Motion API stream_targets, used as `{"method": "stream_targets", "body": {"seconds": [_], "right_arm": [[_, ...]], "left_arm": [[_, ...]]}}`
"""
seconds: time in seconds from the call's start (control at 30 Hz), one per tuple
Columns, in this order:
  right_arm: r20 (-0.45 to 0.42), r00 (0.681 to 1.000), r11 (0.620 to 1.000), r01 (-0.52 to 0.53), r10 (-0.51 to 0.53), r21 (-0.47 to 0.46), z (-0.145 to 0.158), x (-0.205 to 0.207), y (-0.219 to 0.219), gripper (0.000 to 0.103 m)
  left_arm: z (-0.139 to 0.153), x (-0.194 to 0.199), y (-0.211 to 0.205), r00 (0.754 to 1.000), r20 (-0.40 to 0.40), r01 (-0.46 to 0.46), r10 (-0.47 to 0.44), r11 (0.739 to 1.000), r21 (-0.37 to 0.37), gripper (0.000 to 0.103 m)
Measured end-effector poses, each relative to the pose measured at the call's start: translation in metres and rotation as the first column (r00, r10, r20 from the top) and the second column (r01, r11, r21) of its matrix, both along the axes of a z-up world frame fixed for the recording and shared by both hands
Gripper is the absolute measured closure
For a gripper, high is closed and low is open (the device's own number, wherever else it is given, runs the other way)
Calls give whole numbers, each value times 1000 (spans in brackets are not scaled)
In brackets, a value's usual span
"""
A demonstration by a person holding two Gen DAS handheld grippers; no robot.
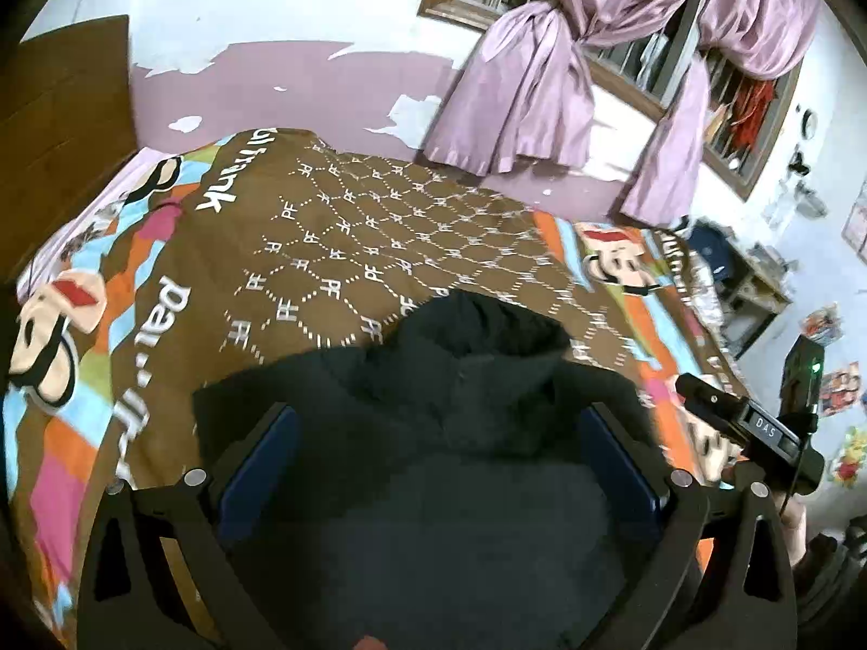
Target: Fold large clothes
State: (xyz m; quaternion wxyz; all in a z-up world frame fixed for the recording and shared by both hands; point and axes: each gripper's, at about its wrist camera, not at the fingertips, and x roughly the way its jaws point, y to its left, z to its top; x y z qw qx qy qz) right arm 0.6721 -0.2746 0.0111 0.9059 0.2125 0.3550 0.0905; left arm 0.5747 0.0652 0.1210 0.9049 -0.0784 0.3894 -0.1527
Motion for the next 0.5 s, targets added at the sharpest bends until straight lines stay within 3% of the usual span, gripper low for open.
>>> {"method": "stream_targets", "body": {"seconds": [0.03,0.13,0.2,0.3,0.33,0.4,0.43,0.47,0.5], "right_arm": [[-3,1000,1000,3,-3,2,-7,11,1,19],[-13,1000,1000,-4,5,21,-24,39,1,40],[-19,1000,1000,15,-15,15,-32,52,1,45],[-36,999,998,5,-3,55,-44,66,1,51],[-37,999,998,-10,12,55,-46,68,3,51],[-51,998,999,-33,35,25,-49,73,10,63],[-53,997,998,-55,56,23,-51,72,12,81],[-51,997,998,-61,63,31,-51,72,12,93],[-42,997,997,-61,63,46,-50,67,10,93]], "left_arm": [[-11,18,-2,1000,2,-7,7,1000,16,3],[-37,53,-4,999,-14,-38,38,999,7,3],[-56,74,-2,998,-45,-48,47,998,-28,7],[-77,101,-6,993,-101,-66,61,997,-43,50],[-83,107,-6,991,-117,-67,59,996,-62,51],[-88,114,-9,990,-126,-69,57,994,-88,55],[-91,116,-10,992,-115,-67,56,994,-90,63],[-91,119,-13,992,-113,-67,57,994,-84,69],[-91,119,-15,992,-114,-67,58,995,-75,83]]}}
